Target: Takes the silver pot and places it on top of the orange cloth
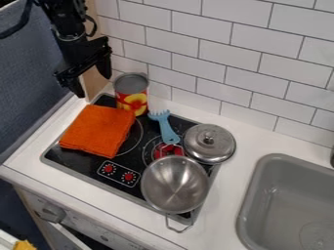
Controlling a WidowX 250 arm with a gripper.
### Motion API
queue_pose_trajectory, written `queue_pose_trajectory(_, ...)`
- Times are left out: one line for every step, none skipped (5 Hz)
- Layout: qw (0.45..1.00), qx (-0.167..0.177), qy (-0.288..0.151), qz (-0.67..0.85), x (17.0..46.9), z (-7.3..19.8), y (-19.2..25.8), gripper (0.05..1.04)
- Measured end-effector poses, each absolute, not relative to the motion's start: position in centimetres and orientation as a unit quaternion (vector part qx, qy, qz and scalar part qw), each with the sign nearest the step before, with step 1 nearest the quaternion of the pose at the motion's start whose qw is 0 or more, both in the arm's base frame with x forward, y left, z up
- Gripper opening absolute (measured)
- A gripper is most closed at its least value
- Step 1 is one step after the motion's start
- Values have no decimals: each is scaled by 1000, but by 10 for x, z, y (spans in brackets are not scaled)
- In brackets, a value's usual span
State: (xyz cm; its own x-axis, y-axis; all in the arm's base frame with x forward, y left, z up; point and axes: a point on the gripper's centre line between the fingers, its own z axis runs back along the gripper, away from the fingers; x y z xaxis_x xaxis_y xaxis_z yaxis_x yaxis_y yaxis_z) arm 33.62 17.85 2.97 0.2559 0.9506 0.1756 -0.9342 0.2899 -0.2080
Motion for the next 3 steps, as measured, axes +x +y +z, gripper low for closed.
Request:
queue_pose_trajectory(795, -31, -116, 595, 332, 16, 175, 999)
queue_pose_trajectory(815, -47, -106, 568, 305, 7, 153, 999)
queue_pose_trajectory(834, -69, -125, 533, 290, 10, 136, 999)
